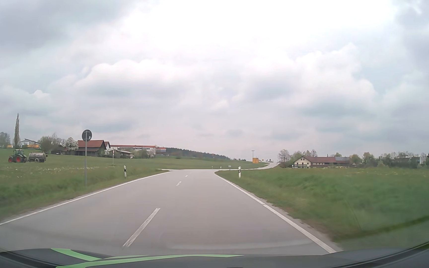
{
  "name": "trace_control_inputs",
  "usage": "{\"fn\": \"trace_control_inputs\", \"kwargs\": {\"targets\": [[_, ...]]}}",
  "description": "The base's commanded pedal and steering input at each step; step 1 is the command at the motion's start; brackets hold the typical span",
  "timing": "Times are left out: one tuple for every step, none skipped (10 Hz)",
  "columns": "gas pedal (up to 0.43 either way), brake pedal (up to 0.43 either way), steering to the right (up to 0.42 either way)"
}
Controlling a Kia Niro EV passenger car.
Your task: Follow the waypoints while adhering to traffic rules and regulations
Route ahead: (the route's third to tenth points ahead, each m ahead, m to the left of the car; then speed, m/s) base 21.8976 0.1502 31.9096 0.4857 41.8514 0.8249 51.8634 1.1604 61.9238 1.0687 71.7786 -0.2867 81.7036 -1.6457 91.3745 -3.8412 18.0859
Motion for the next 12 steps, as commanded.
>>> {"fn": "trace_control_inputs", "kwargs": {"targets": [[0.228,0.0,-0.021],[0.228,0.0,-0.02],[0.228,0.0,-0.02],[0.228,0.0,-0.02],[0.228,0.0,-0.019],[0.228,0.0,-0.016],[0.228,0.0,-0.013],[0.228,0.0,-0.011],[0.228,0.0,-0.006],[0.228,0.0,-0.003],[0.228,0.0,-0.001],[0.228,0.0,0.001]]}}
